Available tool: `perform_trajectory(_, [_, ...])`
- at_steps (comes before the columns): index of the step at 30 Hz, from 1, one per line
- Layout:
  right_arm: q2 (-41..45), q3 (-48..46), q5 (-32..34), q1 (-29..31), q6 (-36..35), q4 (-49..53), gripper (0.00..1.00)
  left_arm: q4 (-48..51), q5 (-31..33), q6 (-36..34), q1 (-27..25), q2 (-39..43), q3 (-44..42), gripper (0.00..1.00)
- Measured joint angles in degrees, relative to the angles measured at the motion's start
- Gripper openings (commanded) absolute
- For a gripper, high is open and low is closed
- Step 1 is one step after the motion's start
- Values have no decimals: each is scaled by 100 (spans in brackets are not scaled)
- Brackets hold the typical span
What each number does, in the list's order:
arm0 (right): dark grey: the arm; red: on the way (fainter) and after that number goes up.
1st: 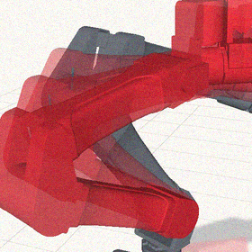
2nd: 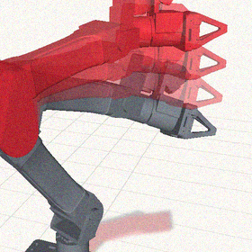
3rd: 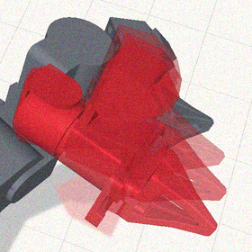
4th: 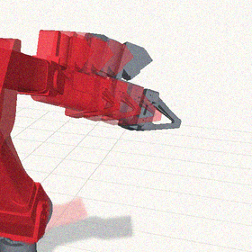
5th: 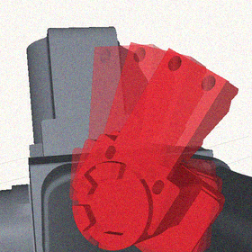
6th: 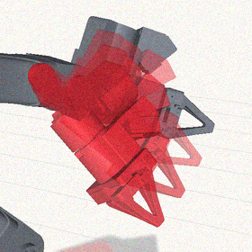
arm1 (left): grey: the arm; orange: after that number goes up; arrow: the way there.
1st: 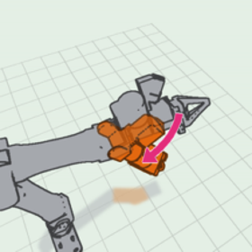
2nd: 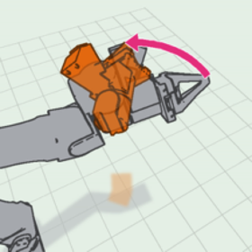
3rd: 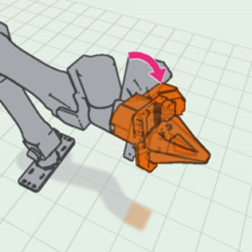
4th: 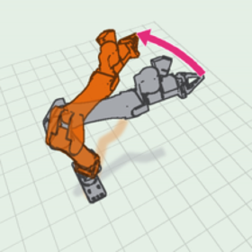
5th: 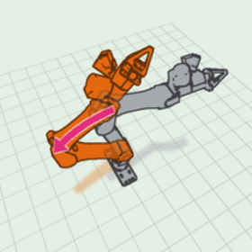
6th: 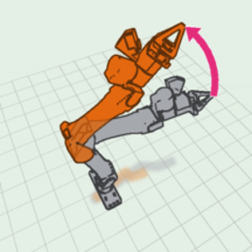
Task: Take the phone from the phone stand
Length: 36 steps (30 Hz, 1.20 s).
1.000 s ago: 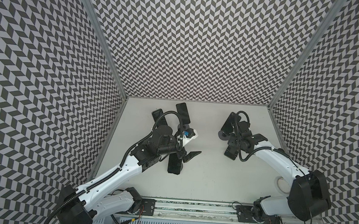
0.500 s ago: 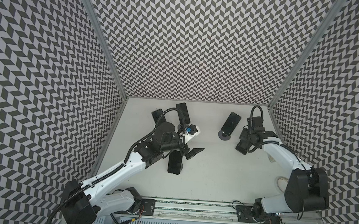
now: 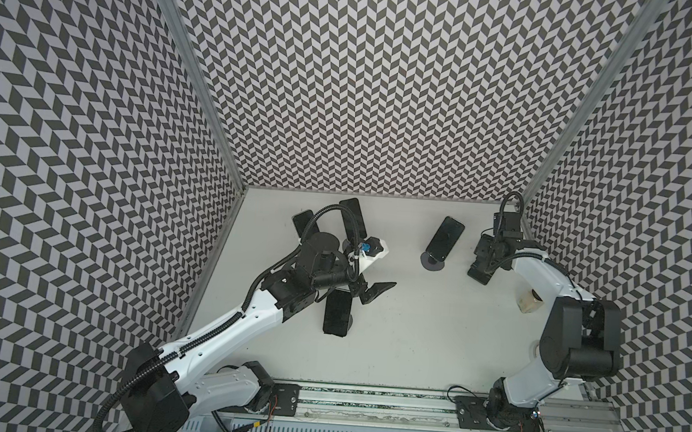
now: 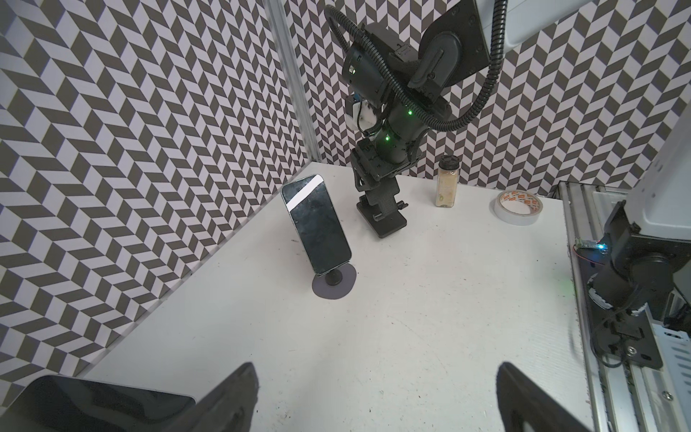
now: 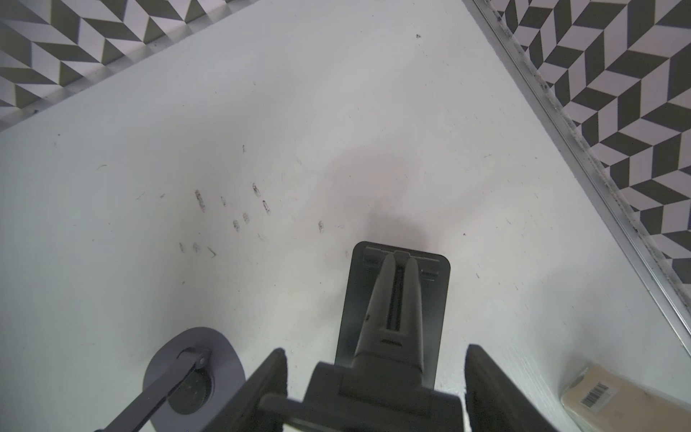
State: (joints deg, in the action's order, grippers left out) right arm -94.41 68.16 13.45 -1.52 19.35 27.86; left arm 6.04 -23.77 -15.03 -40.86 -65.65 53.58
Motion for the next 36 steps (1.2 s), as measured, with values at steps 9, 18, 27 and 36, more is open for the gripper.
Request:
perform_trajectory(9, [-326, 114, -173, -393, -212, -24, 62, -46, -7, -33, 0, -142, 87, 99])
perform_trajectory(18, [-538, 262, -197, -479, -284, -118, 70, -48, -4, -76, 0, -254, 186, 100])
perform_trajectory(27, [-649, 407, -92, -479, -186, -85, 89, -48, 7, -151, 2, -254, 190, 100])
perform_trajectory(36, [-649, 708, 33, -479, -2, -50, 100, -46, 15, -205, 2, -254, 195, 100])
